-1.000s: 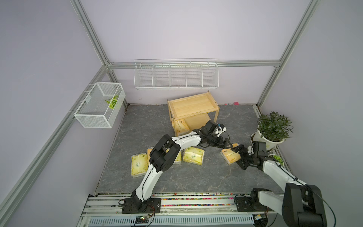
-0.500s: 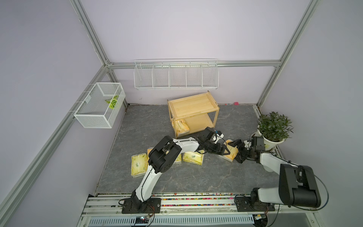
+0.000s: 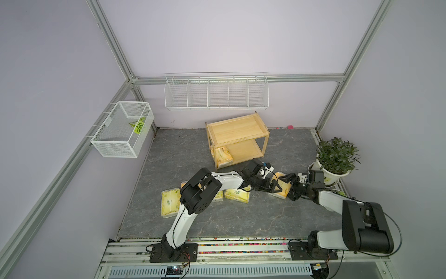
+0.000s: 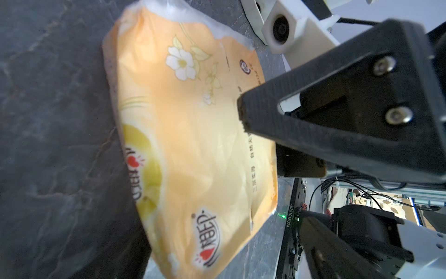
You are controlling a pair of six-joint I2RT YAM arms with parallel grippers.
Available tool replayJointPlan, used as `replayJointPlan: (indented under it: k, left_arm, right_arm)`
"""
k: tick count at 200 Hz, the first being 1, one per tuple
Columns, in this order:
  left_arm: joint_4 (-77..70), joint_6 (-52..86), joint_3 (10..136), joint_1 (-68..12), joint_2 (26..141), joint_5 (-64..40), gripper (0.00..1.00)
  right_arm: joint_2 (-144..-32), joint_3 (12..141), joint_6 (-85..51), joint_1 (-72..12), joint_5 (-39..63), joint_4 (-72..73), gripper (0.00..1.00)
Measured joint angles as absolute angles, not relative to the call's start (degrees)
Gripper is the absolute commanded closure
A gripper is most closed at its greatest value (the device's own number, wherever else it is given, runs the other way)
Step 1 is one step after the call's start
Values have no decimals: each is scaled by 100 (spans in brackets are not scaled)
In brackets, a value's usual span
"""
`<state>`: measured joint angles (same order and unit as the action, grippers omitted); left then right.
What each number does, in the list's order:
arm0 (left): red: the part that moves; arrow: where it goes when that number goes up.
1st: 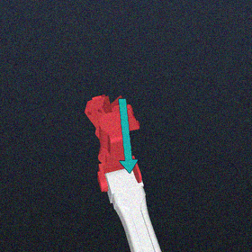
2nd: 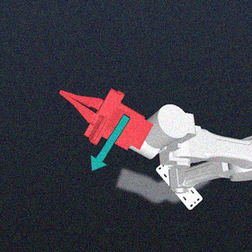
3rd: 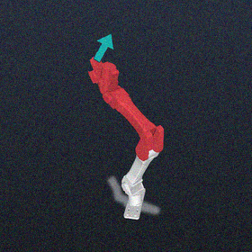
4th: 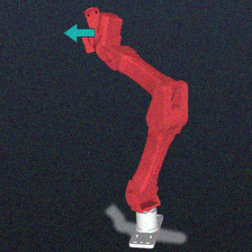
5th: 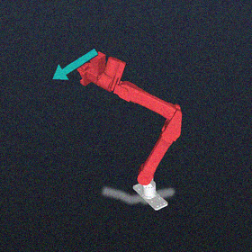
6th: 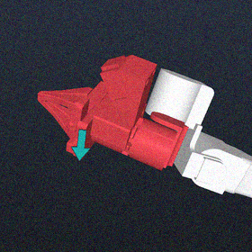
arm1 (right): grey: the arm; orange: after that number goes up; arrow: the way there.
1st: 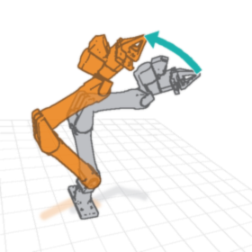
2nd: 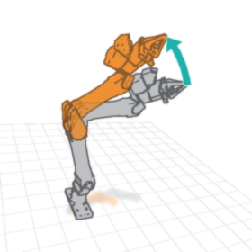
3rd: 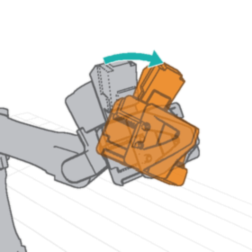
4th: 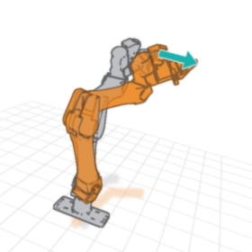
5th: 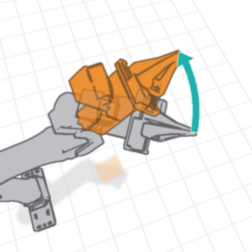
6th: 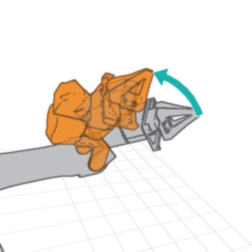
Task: Place the tissue boxes on the shelf by color
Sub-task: Pick up the box of tissues from the center of the board.
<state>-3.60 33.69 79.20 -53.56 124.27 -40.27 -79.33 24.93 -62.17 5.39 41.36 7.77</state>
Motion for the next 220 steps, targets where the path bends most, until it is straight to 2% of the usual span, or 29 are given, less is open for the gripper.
replayJointPlan:
  k: [42,77,104,165,220]
  left_arm:
    - [-346,3378,7918,-5356,12368,-3966,0]
    - [-261,3374,7924,-5365,12280,-3887,0]
    - [-86,3319,8040,-5369,12258,-3857,0]
    - [351,3120,8158,-5363,12029,-3564,0]
    - [1151,2867,8696,-5085,10960,-2840,0]
  right_arm:
    - [-7581,2412,-6320,541,4246,797,31]
    - [-7354,2399,-6324,572,4270,742,52]
    - [-7356,2381,-6300,576,4268,690,62]
    - [-7391,2379,-6252,593,4294,646,69]
    - [-7266,2386,-6167,593,4359,454,73]
